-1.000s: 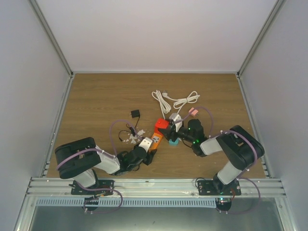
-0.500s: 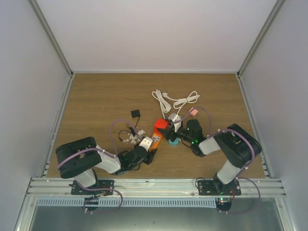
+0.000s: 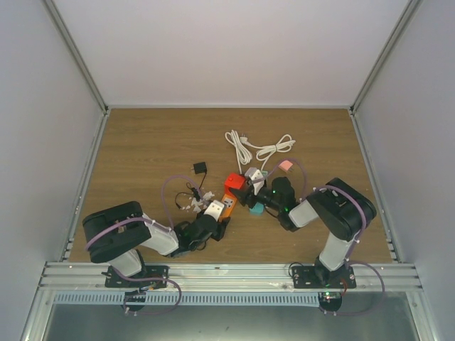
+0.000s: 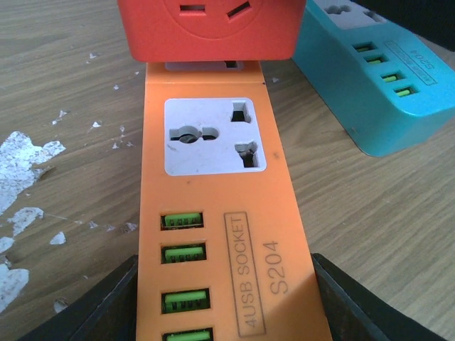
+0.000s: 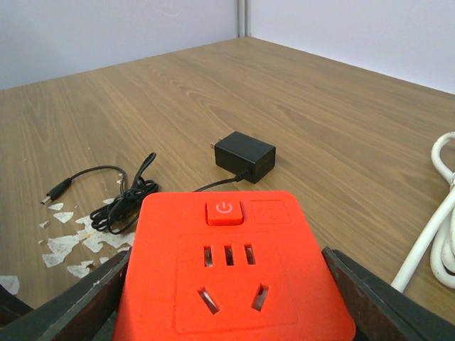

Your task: Insert the plug

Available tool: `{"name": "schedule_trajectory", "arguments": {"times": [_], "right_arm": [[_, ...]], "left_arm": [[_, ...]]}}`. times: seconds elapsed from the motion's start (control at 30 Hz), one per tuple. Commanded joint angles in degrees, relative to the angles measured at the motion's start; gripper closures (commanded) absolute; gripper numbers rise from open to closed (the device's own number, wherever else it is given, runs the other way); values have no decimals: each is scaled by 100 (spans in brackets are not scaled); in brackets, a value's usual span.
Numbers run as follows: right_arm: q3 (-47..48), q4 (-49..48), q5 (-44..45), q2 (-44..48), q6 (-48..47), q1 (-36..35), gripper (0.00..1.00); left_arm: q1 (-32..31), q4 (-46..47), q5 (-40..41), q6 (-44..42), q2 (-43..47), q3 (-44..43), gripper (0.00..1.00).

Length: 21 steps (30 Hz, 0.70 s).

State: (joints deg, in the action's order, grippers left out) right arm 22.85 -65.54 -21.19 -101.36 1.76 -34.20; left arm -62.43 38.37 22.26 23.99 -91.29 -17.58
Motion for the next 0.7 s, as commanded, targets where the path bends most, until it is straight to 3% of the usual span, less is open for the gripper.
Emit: {"name": "schedule_trajectory", "arguments": {"times": [0.0, 0.3, 0.67], "right_arm": [[10, 1325, 479, -476, -128, -102, 100], [23, 1169, 370, -1147, -83, -105, 100], [-451, -144, -25, -1950, 200, -105, 100]], "left_arm": [[29, -441, -152, 124, -268, -48, 85], [30, -377, -151, 117, -156, 68, 85], [156, -277, -284, 92, -17, 201, 85]]}}
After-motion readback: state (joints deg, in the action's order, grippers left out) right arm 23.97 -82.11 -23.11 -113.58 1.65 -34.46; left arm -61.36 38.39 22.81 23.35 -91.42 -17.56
